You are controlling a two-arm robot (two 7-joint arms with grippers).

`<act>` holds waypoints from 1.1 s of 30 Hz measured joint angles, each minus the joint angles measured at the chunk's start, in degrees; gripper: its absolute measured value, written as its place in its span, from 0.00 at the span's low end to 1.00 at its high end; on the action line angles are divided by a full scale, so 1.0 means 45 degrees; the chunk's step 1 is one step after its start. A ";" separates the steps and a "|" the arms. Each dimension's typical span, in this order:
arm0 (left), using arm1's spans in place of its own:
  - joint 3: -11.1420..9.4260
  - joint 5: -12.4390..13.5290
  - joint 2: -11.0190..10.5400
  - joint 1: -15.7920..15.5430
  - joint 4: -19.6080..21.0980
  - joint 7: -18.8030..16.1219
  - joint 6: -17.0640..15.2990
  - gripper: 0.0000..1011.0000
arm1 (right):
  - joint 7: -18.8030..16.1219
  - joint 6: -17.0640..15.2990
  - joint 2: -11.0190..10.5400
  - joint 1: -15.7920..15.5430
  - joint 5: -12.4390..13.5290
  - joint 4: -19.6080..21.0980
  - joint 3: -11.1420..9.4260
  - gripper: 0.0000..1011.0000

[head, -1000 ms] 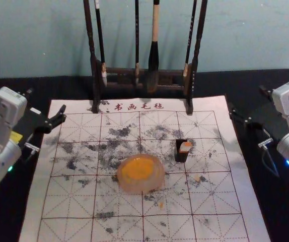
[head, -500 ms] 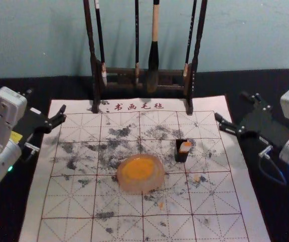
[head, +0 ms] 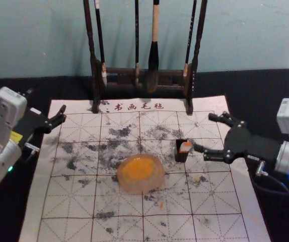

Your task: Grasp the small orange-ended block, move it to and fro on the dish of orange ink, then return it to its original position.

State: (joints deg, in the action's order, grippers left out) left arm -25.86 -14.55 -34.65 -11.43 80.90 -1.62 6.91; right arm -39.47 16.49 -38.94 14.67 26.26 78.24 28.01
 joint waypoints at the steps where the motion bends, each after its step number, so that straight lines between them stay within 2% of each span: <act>1: -0.0001 0.0000 0.0000 0.0001 0.0001 0.0000 0.0000 0.99 | -0.0446 0.0079 0.0067 0.0264 -0.0111 -0.0276 0.0148 0.99; 3: 0.0000 0.0000 0.0000 0.0001 0.0000 0.0000 0.0000 0.99 | -0.0947 0.0177 0.0189 0.0634 -0.0392 -0.0682 0.0357 0.99; 7: 0.0000 0.0000 0.0000 0.0001 0.0000 0.0000 -0.0001 0.99 | -0.1483 0.0318 0.0425 0.1243 -0.1008 -0.1341 0.0656 0.99; 15: -0.0001 0.0000 0.0000 0.0000 0.0000 0.0000 0.0000 0.99 | -0.2230 0.0536 0.0962 0.2238 -0.1741 -0.2492 0.1057 0.99; 23: 0.0000 0.0000 0.0000 0.0000 0.0001 0.0000 0.0000 0.99 | -0.2606 0.0596 0.1256 0.2697 -0.2061 -0.2993 0.1360 0.99; 33: -0.0001 0.0000 0.0000 0.0000 0.0000 0.0000 0.0000 0.99 | -0.2897 0.0532 0.1416 0.2999 -0.2113 -0.3294 0.1586 0.99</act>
State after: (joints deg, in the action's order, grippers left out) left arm -25.87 -14.55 -34.65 -11.43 80.90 -1.62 6.91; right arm -52.51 18.89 -32.57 28.16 16.75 63.42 35.15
